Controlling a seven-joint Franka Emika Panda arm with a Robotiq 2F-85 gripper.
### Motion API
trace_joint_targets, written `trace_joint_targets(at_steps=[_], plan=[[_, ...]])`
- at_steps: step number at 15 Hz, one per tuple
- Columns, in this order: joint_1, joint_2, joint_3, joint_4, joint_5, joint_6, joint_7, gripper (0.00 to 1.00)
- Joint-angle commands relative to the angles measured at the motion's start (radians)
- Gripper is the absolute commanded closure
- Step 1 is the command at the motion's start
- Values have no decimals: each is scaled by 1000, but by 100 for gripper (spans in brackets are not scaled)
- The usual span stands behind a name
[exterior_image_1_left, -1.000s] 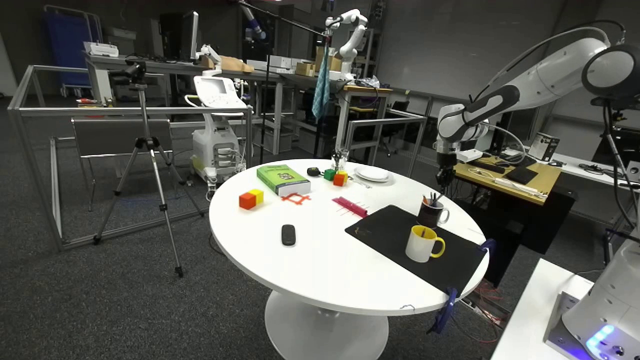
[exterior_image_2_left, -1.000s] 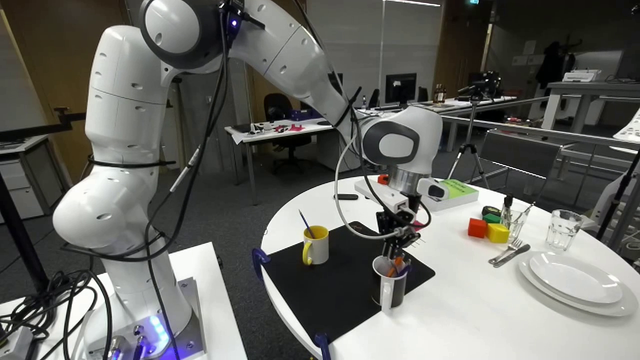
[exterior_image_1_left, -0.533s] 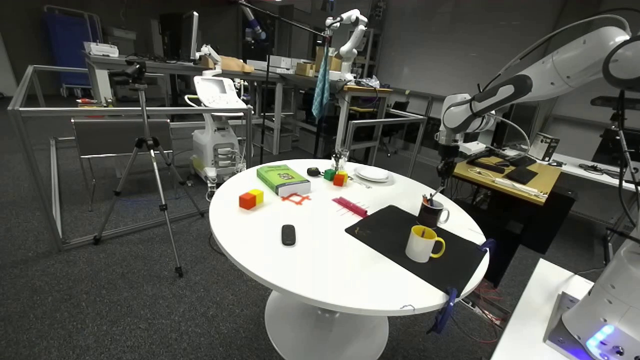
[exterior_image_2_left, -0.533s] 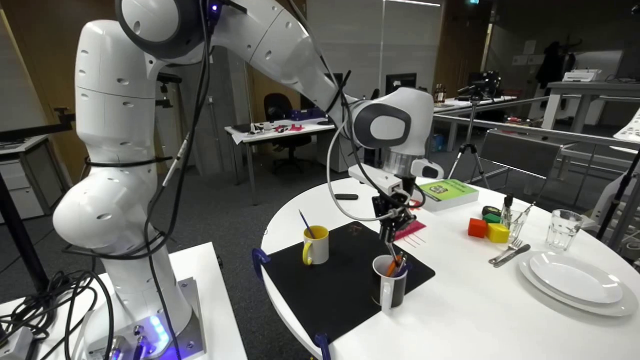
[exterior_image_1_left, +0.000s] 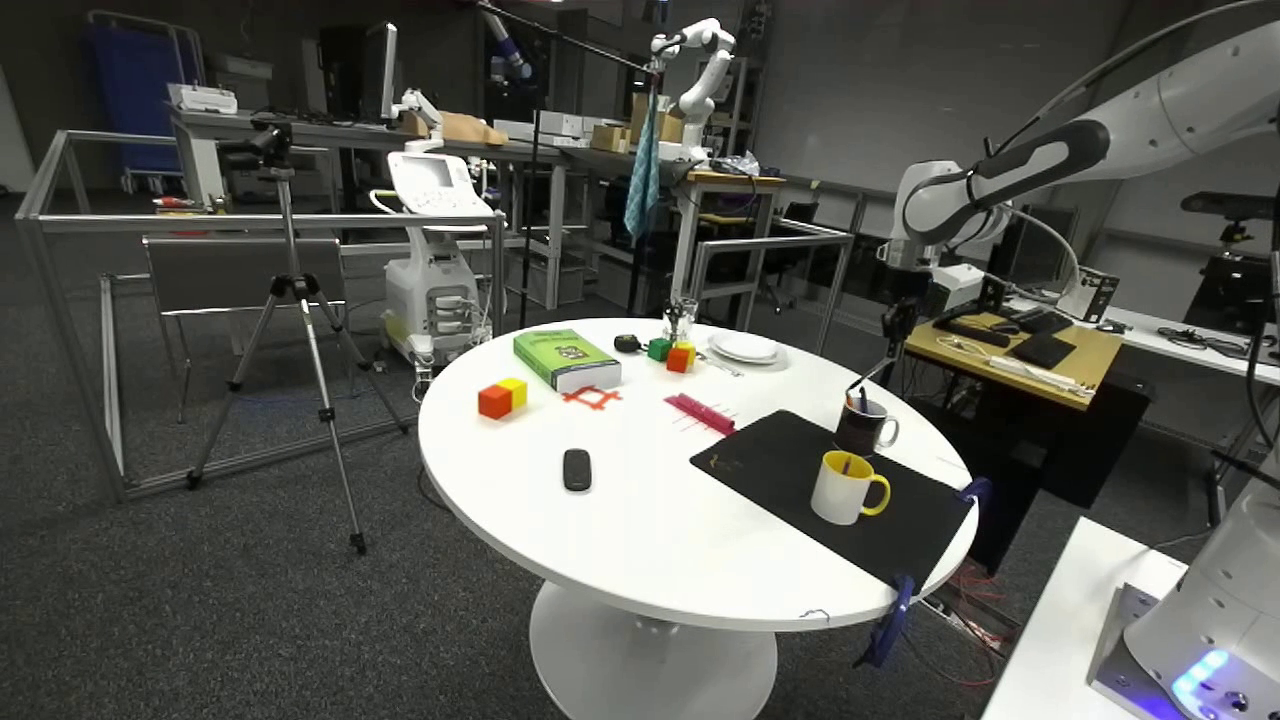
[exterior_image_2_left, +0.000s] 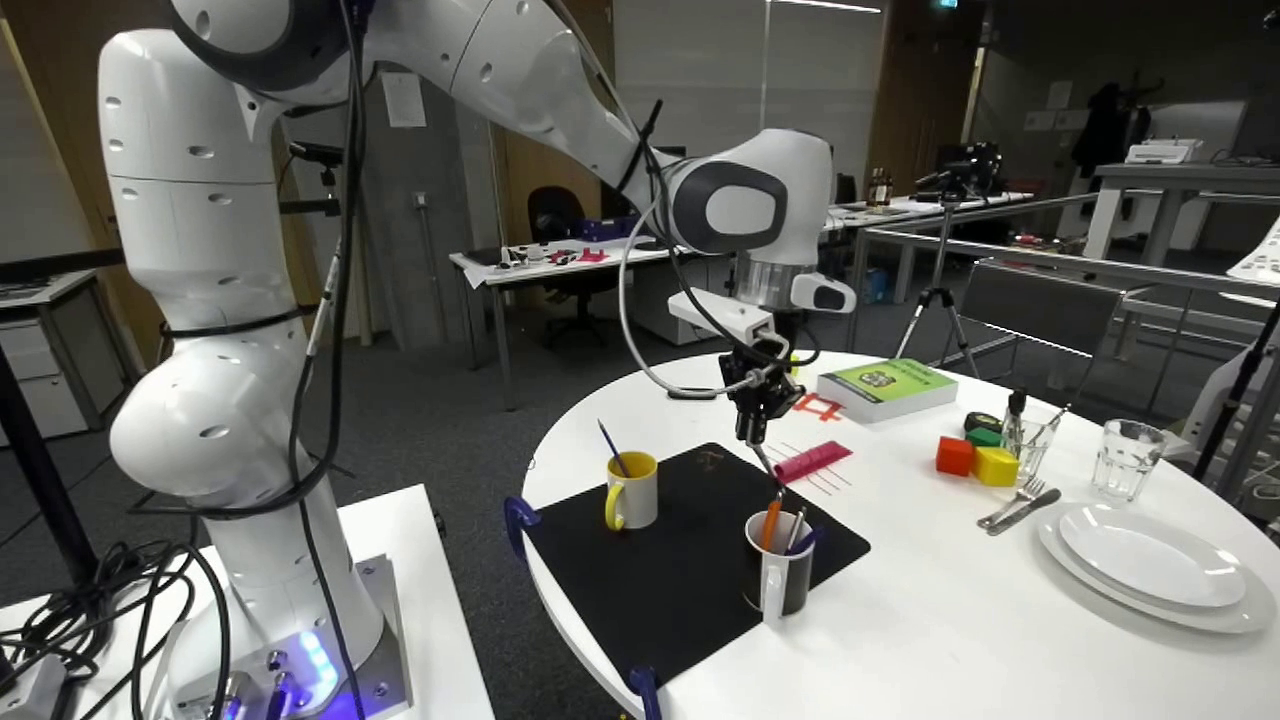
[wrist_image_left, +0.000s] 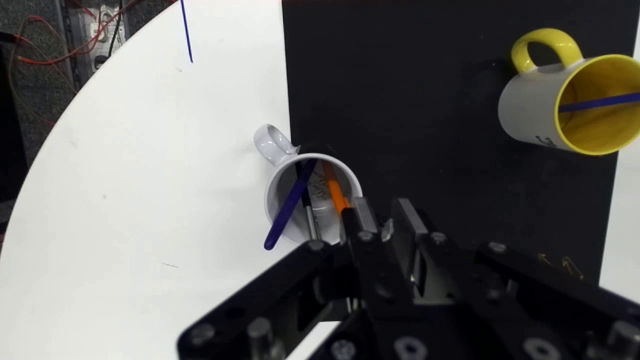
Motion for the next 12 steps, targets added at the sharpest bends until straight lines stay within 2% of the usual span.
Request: trace_joint_targets(at_steps=[1,7,12], plan=[[21,-105,9,-61,27,-41,-2,96],[72,-175,35,-94,47,-62,10,96],[114,-175,61,-91,58,-152,1,96]])
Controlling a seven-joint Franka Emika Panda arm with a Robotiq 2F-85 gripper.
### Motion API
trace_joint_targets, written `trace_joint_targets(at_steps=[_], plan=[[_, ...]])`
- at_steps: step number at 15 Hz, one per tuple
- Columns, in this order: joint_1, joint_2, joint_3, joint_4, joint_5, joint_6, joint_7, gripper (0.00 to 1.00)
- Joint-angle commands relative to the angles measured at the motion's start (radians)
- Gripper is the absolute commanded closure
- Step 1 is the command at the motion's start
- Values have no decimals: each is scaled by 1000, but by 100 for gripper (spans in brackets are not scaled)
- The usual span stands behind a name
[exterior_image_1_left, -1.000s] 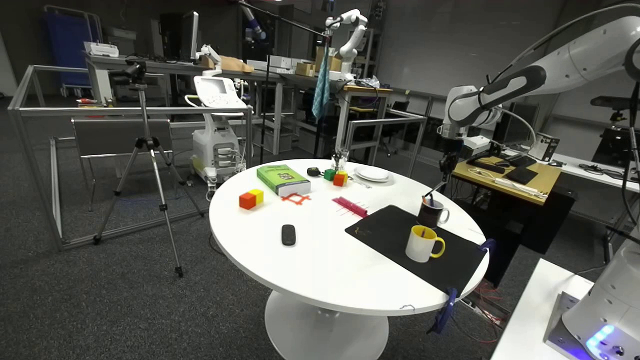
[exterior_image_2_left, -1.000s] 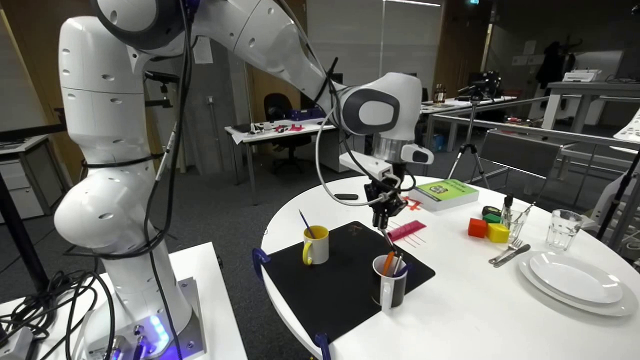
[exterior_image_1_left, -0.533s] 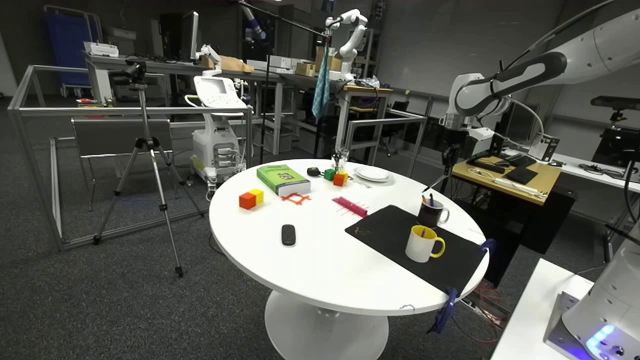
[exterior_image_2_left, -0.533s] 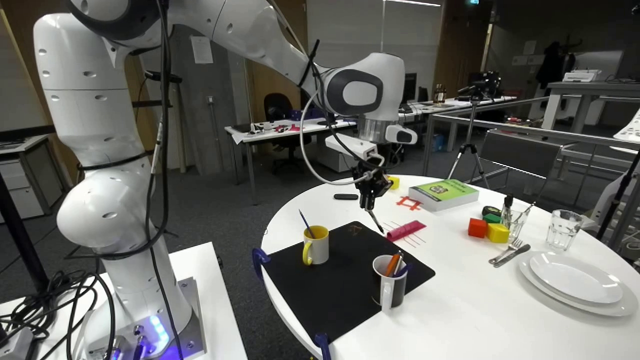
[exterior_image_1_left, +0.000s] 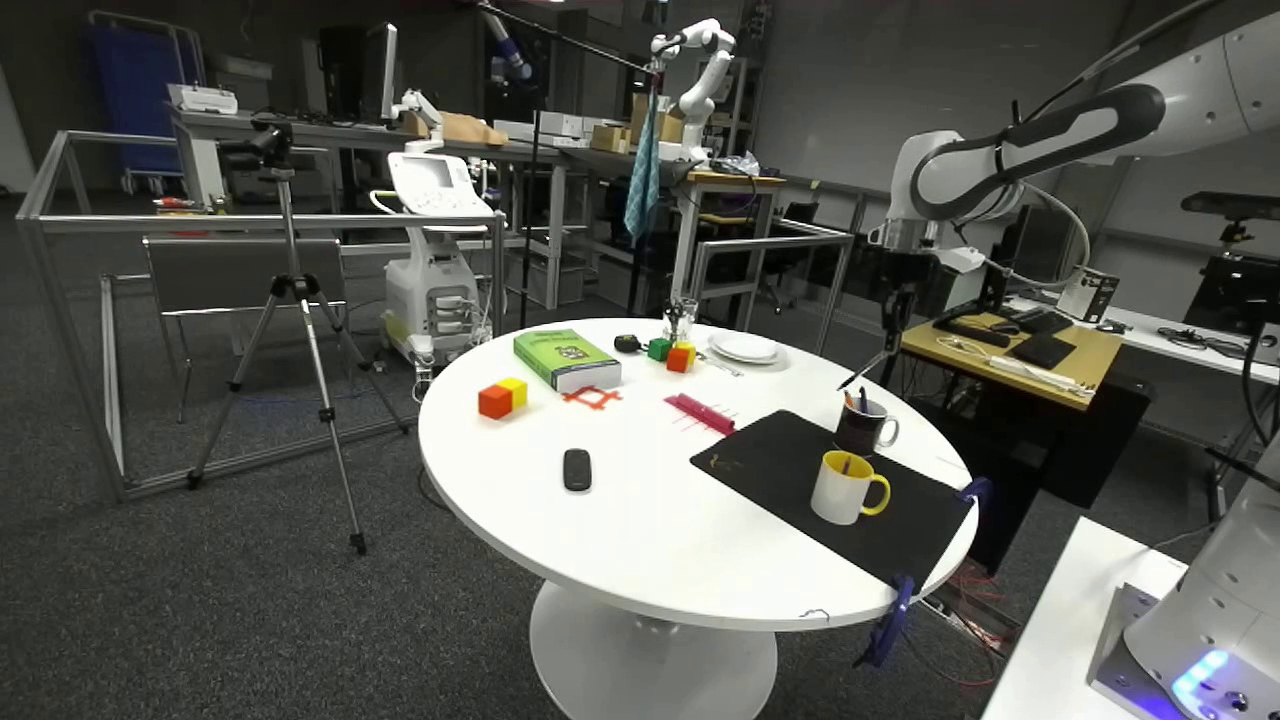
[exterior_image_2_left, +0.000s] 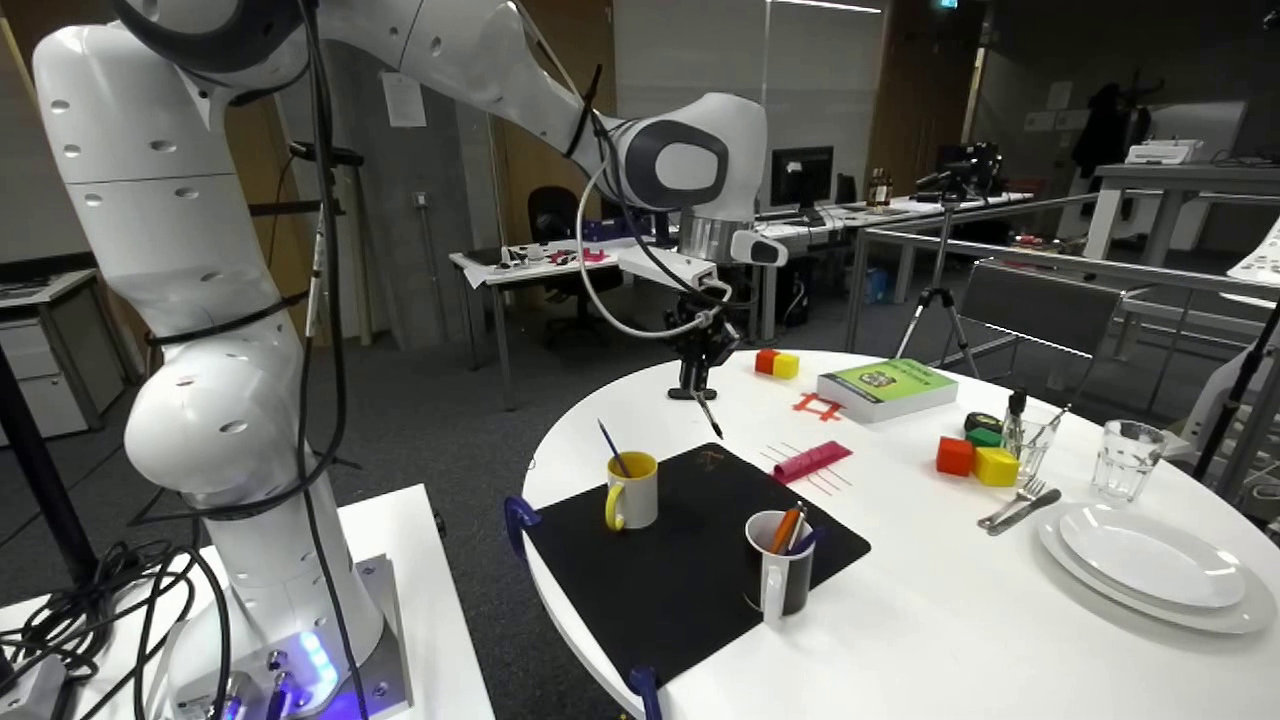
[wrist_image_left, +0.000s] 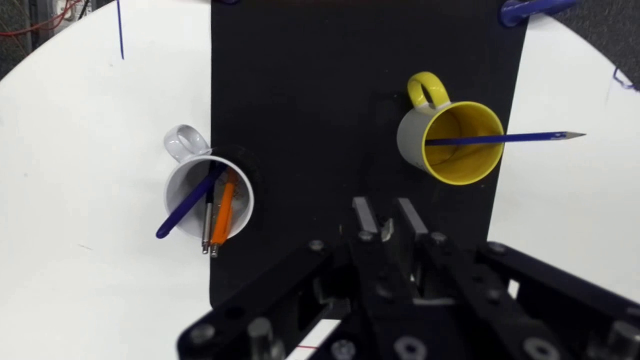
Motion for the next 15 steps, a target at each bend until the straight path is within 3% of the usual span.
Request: trace_joint_targets(at_steps=[1,5,6,11,12,15], plan=[[21,-33,17,-24,23,-70,-3,96],[36,-32,27,-37,16,-80,-7,96],[36,0,25,-9,2,-77,0,85],[38,0,26,-11,2,-77,0,85],[38,0,26,-11,2,-77,0,96],[46,9,34,-7,-3,-91,-2,96]])
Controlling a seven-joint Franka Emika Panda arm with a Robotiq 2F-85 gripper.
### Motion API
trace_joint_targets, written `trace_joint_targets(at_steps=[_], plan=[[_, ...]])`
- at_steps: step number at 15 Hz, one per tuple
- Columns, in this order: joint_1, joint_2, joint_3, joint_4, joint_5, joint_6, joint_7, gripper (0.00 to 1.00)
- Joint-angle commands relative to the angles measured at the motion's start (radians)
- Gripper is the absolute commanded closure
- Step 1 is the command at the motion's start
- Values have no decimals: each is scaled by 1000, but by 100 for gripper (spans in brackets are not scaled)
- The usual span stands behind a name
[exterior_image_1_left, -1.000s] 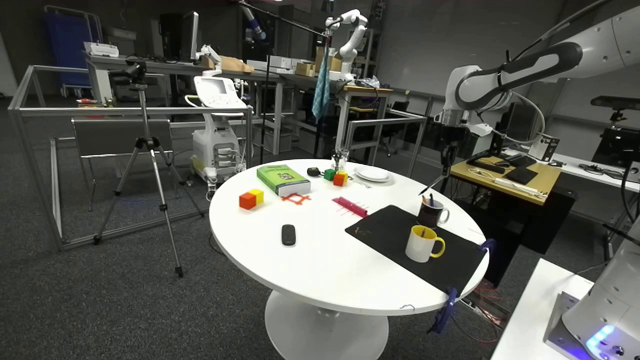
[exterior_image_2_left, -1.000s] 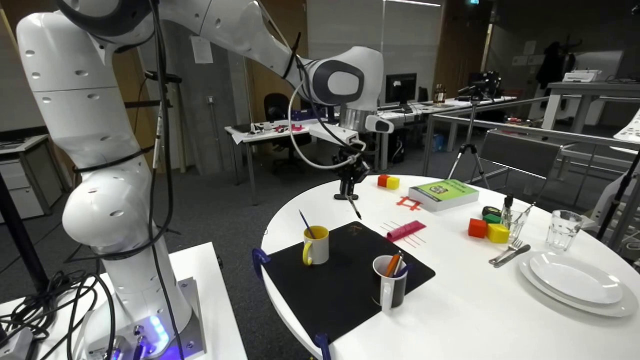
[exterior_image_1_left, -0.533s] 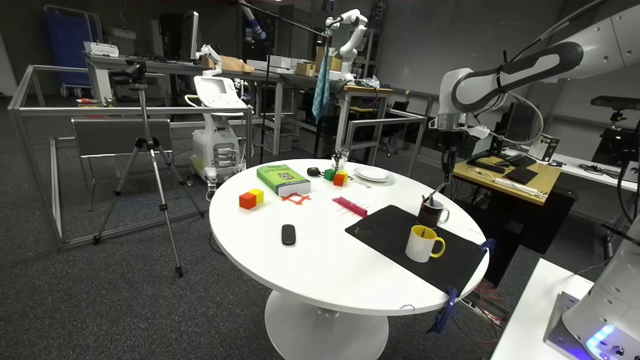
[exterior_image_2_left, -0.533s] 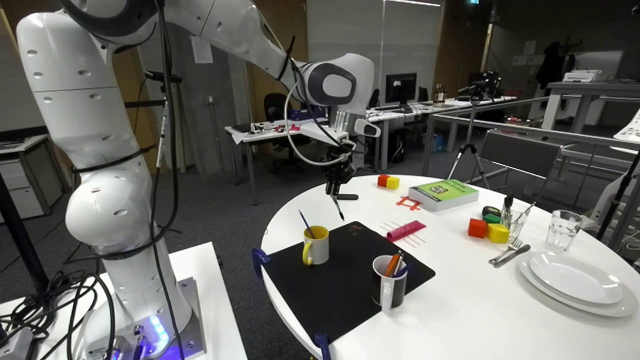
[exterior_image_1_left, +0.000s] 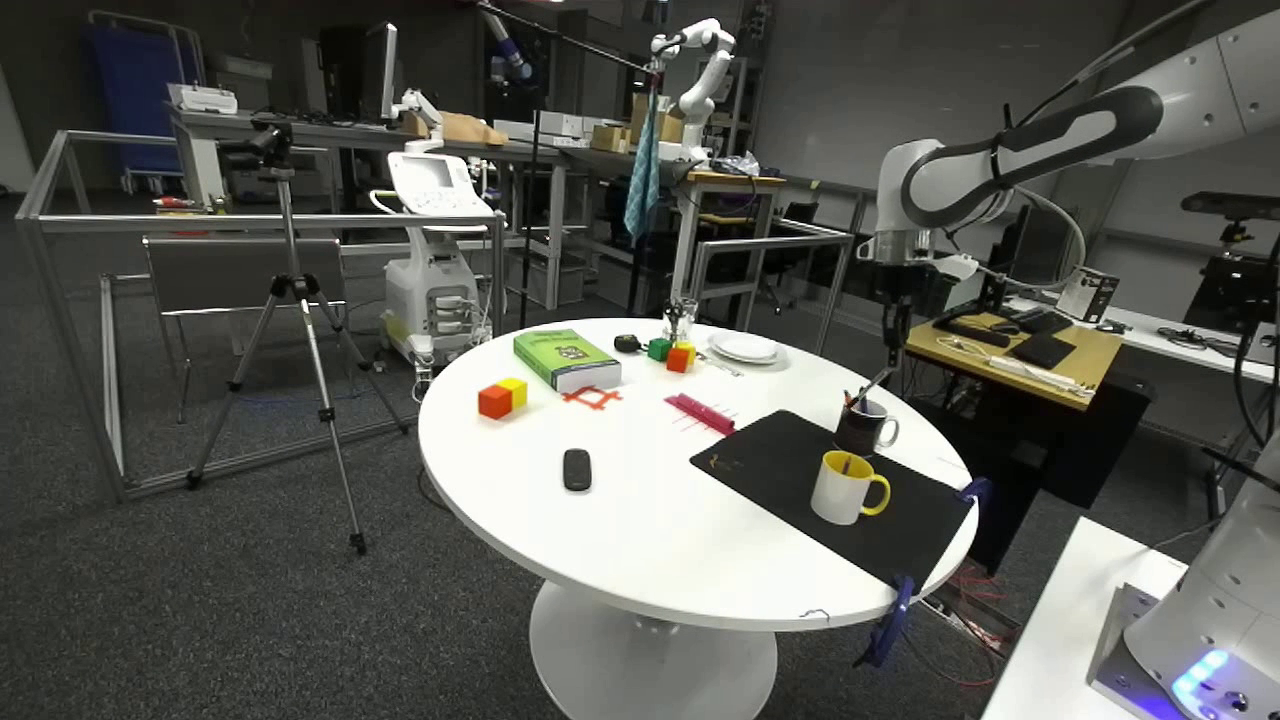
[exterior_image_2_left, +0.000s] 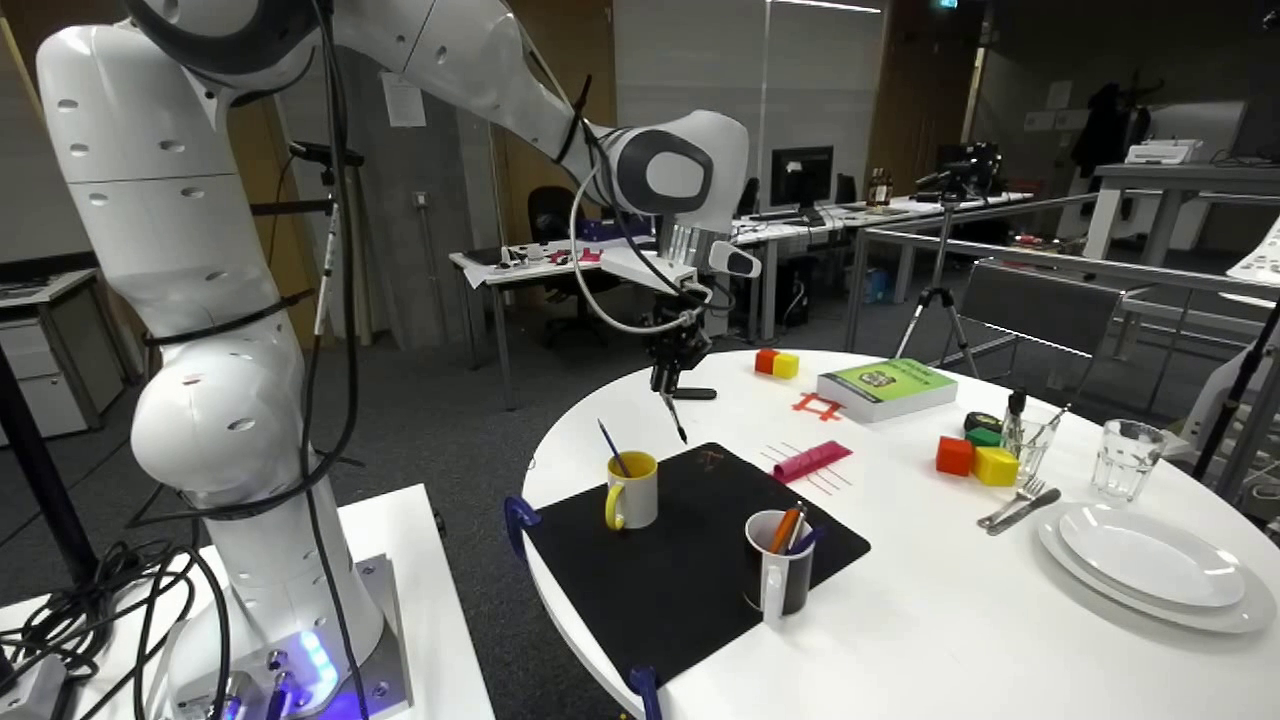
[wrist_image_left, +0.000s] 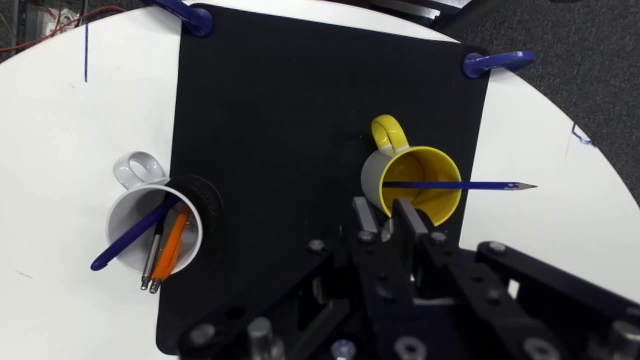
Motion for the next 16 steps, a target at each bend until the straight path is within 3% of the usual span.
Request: trace_joint_targets(at_steps=[1,16], plan=[[10,4,14,6,-8,-18,1,96],[62,80,78,3,-26,-58,4,96]])
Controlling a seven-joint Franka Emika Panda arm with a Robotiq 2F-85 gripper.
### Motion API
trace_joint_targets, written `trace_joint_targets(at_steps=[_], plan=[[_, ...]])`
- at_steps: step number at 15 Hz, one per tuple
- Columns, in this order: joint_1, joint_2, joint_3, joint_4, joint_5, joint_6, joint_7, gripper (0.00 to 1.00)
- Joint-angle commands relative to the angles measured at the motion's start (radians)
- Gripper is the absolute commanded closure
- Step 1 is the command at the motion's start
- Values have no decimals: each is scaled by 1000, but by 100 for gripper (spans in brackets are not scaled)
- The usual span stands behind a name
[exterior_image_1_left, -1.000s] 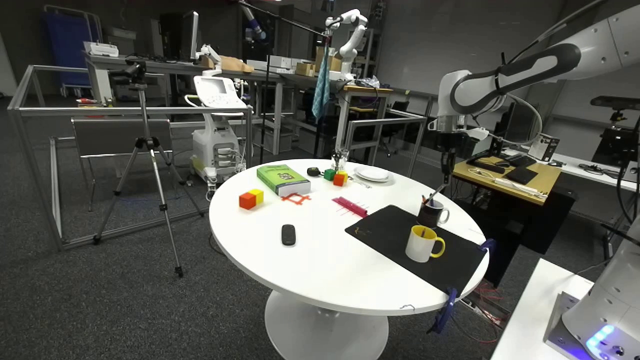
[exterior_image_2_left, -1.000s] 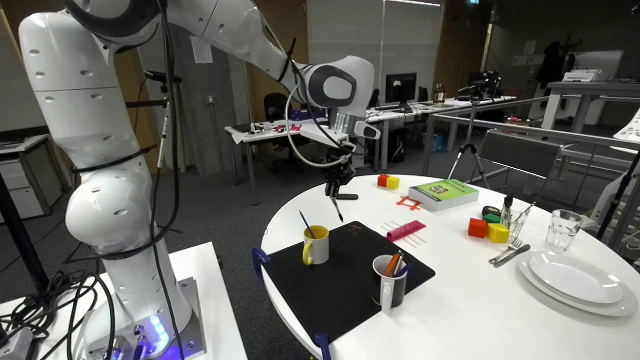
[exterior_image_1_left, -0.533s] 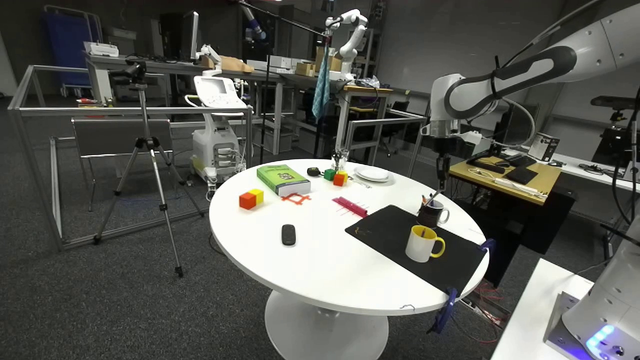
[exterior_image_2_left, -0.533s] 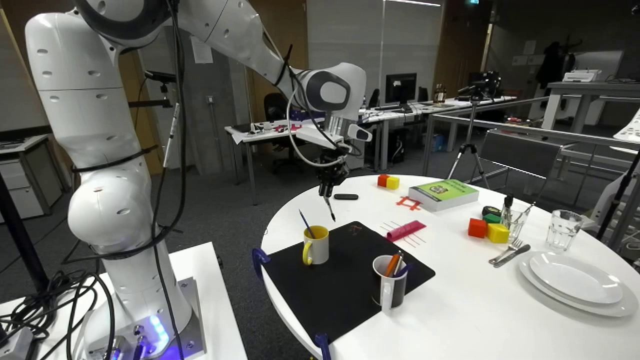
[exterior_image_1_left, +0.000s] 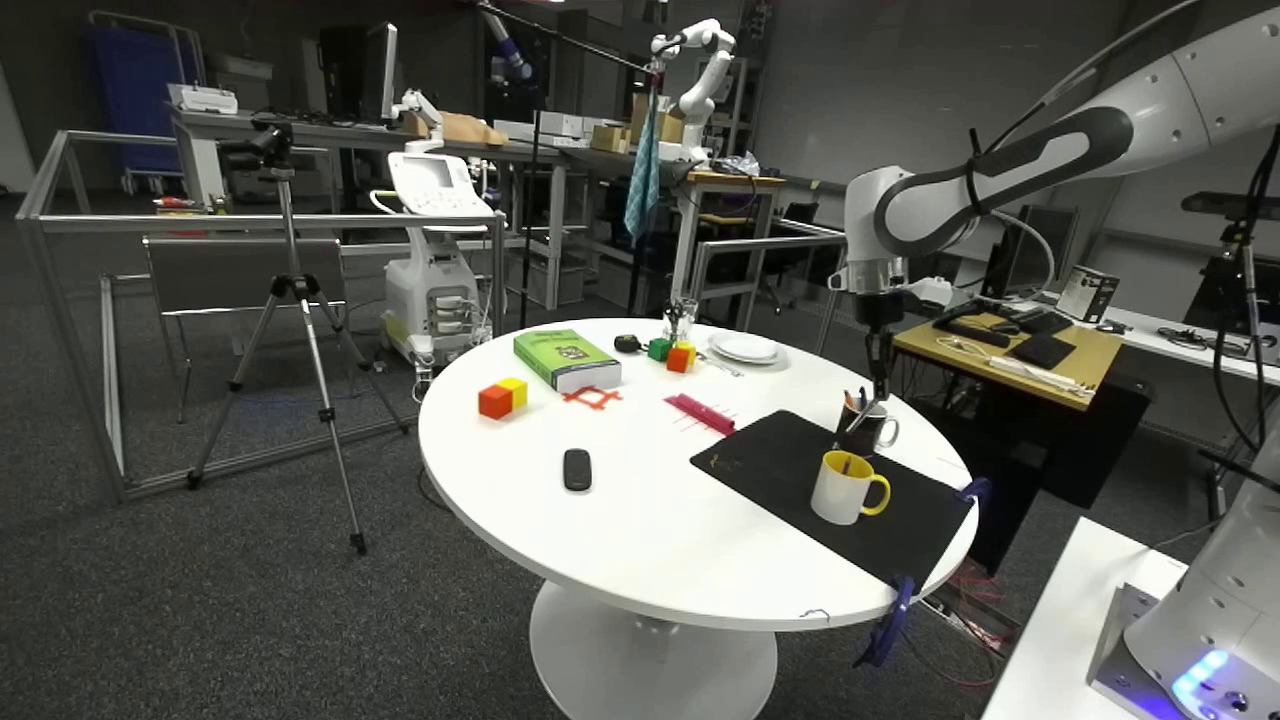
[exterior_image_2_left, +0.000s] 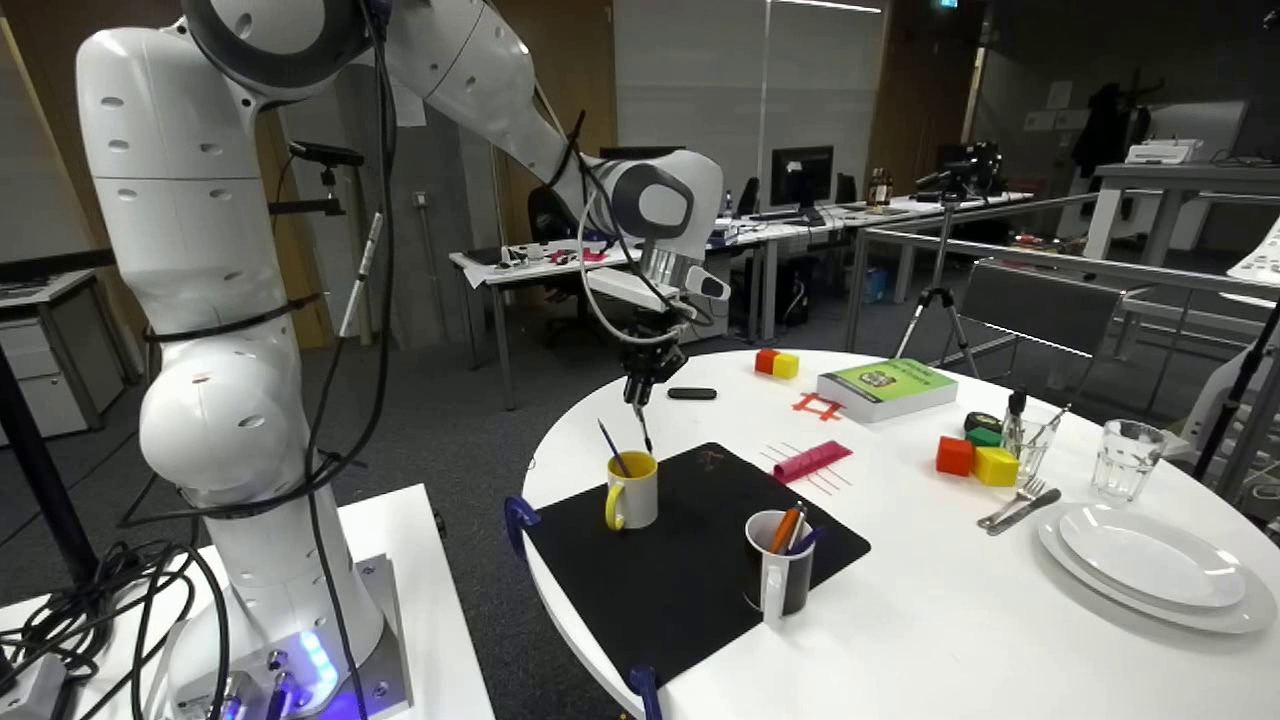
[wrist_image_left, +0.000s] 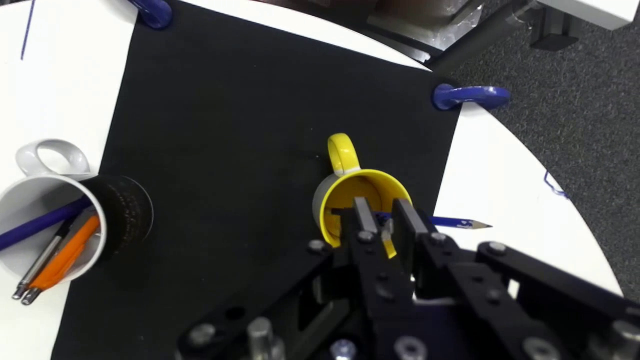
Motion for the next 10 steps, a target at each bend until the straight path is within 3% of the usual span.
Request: trace_joint_targets(at_steps=[1,10], plan=[[10,1,13,4,-17,-54,5,96],[16,65,27,22,-46,-89,11,96]])
